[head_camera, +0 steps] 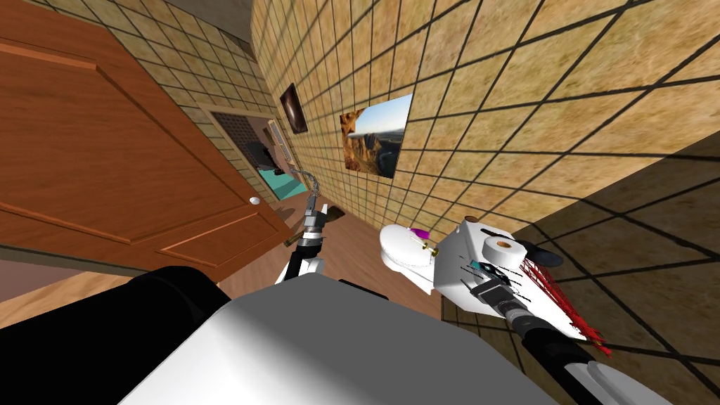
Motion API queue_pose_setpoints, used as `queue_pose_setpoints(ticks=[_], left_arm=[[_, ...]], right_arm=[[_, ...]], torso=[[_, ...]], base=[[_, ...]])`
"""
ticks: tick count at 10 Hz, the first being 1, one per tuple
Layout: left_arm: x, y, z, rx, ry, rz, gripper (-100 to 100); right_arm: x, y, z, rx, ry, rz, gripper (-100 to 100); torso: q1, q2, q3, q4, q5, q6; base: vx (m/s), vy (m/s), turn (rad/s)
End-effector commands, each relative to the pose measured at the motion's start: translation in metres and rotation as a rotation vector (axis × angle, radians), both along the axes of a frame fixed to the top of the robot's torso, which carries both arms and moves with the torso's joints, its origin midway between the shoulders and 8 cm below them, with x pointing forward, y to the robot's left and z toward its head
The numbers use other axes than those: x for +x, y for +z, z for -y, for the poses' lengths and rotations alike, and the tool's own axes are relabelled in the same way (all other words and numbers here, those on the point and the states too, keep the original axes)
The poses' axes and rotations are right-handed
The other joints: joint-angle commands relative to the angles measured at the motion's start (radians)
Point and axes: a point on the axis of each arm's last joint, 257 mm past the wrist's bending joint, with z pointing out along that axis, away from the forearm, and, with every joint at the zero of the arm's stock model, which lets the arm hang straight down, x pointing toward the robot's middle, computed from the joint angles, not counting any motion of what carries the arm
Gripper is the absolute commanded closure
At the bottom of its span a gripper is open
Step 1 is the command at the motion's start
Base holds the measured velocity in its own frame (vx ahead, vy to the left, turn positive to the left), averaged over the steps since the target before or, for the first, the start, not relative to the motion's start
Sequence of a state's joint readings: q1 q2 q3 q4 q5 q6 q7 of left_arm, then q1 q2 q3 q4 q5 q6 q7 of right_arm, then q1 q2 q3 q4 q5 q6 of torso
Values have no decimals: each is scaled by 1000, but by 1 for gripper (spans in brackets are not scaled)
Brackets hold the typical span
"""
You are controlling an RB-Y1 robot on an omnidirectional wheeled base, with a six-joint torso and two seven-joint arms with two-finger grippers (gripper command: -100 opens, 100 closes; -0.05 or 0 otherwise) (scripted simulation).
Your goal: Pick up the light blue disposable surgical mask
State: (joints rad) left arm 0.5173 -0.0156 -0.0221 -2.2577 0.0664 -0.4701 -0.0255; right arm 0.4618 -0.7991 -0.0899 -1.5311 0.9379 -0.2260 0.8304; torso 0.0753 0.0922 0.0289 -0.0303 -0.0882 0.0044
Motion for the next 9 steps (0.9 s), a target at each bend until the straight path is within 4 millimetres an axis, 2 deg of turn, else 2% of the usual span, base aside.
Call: queue_pose_setpoints(ticks=[1, 2, 3, 6, 9], left_arm=[[0, 0, 0, 0, 0, 0, 0], [0, 0, 0, 0, 0, 0, 0], [0, 0, 0, 0, 0, 0, 0], [0, 0, 0, 1, 0, 0, 0], [0, 0, 0, 0, 0, 0, 0]], right_arm=[[2, 4, -8, -20, 23, 11, -100], [0, 6, -6, -72, 42, 4, -100], [-4, 4, 2, -120, 47, -12, -100], [-17, -2, 37, -265, 46, -72, -100], [-21, -3, 47, -305, 43, -89, -100]], torso=[[0, 0, 0, 0, 0, 0], [3, 1, 1, 0, 0, 0], [1, 2, 1, 0, 0, 0], [-18, 4, 2, 1, -5, 0], [-34, -2, 1, 3, 2, 9]], base=[[61, 165, -135], [66, 116, -116], [58, 6, -4], [25, -190, 93], [5, -78, 55]])
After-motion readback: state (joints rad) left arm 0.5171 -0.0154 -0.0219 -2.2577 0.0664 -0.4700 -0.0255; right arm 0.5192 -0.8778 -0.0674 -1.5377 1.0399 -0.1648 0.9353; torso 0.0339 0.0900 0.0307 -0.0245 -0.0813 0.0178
